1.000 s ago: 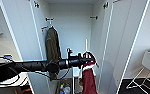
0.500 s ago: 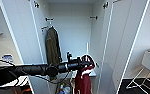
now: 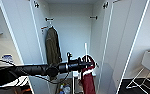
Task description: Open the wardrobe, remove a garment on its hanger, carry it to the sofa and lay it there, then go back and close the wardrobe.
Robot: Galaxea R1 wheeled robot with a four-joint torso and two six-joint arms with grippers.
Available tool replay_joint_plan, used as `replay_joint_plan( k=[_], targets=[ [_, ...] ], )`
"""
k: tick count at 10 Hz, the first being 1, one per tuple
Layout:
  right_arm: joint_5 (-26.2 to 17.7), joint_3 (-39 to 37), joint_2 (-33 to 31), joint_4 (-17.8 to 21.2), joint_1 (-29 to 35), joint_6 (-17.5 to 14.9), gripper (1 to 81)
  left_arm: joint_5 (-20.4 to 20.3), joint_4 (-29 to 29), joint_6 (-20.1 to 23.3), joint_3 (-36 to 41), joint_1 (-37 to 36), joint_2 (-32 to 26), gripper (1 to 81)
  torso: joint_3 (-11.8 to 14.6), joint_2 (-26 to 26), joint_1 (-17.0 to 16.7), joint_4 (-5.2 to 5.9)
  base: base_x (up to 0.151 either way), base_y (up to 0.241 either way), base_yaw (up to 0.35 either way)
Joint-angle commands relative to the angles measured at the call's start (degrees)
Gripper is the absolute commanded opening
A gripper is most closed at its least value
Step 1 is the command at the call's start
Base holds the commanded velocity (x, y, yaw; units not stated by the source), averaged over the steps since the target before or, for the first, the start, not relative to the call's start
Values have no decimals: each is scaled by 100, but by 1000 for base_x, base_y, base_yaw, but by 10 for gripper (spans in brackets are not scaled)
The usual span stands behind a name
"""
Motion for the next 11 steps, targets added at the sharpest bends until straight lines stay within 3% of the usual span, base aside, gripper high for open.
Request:
replay_joint_plan(
  k=[1, 5, 11],
  targets=[
    [-227, 42, 62, -3, 240, -27, 811, -501, 179, 37, 115, -995, 20, 10, 0, 0, 1, 0, 0, 0, 0],
    [-227, 42, 53, -3, 222, -27, 811, -510, 179, 20, 115, -995, 56, 10, 0, 0, 1, 0, 0, 0, 0],
    [-227, 148, -501, -3, 179, -54, 811, -211, 214, 28, 168, -846, -111, 10, 0, 0, 1, 0, 0, 0, -158]
  ],
)
